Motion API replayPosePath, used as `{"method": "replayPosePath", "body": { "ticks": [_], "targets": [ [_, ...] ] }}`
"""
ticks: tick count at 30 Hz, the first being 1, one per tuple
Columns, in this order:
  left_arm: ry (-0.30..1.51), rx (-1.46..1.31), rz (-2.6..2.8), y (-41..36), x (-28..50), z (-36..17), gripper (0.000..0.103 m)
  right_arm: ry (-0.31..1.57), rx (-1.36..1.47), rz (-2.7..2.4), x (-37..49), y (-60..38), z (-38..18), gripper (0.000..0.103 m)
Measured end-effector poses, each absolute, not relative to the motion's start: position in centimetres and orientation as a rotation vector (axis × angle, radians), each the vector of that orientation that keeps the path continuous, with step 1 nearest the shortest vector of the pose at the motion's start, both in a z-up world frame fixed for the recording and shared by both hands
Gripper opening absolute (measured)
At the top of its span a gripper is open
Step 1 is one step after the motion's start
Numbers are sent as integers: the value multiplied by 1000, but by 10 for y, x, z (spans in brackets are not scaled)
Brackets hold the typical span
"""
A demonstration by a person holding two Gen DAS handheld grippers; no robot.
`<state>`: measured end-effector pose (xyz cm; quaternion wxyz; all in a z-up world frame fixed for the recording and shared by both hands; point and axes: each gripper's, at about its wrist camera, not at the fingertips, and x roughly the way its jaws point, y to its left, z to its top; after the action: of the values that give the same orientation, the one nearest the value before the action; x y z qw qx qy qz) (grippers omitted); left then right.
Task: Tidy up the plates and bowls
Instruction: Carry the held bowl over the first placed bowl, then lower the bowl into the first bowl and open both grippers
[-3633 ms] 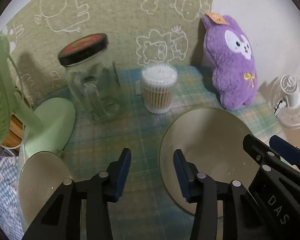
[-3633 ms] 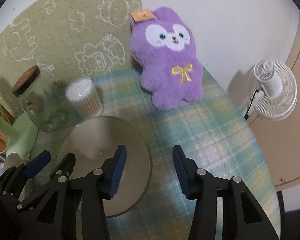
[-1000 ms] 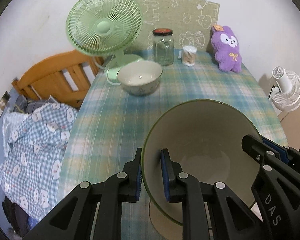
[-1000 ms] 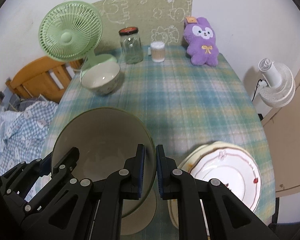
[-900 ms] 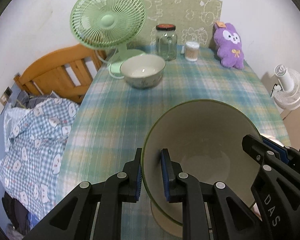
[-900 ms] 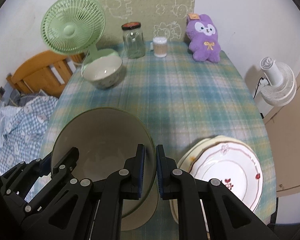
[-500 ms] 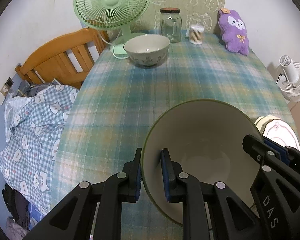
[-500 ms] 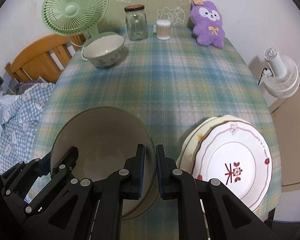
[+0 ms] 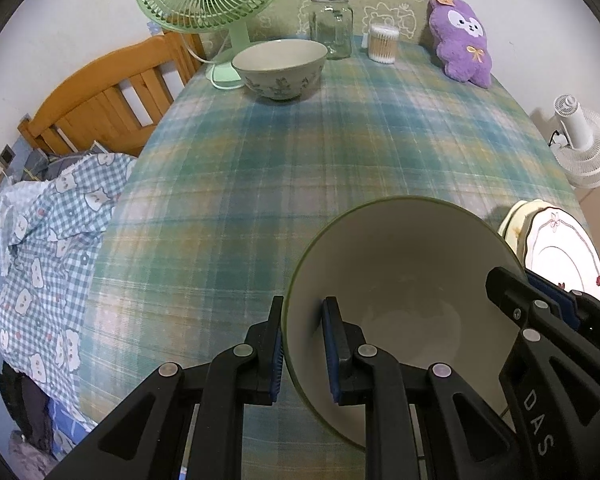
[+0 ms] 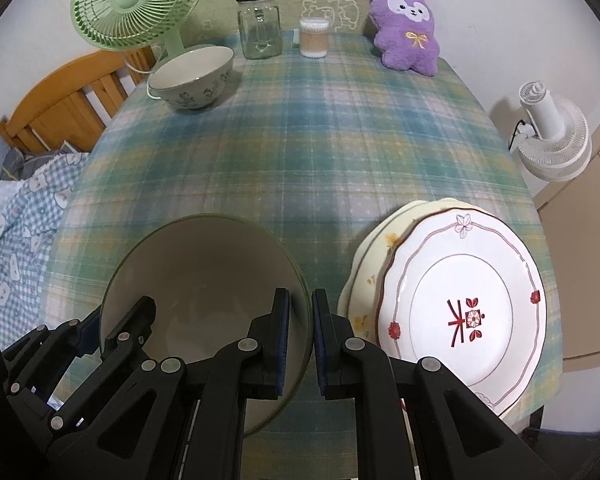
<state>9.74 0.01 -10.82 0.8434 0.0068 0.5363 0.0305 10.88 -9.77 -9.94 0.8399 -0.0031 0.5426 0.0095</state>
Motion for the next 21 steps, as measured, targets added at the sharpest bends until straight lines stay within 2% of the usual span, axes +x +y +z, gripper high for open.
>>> {"method": "replayPosePath", "body": {
  "ticks": [8, 10, 11, 15, 21],
  "targets": [
    [1125, 17, 58, 0, 98, -110, 16, 1149, -8, 12, 111, -98, -101, 15],
    [1116, 21, 51, 0, 98, -107, 23, 1151, 9, 18, 111, -99, -100, 15],
    [1109, 28, 51, 0, 98, -105, 33, 1152, 14, 20, 111, -100, -100, 15],
    [1099, 25, 51, 1, 99, -99, 48, 1159, 24, 14, 115, -103, -94, 15],
    [1097, 24, 68, 8, 104, -87, 59, 1142, 35, 34, 118, -101, -82, 15]
  ]
}}
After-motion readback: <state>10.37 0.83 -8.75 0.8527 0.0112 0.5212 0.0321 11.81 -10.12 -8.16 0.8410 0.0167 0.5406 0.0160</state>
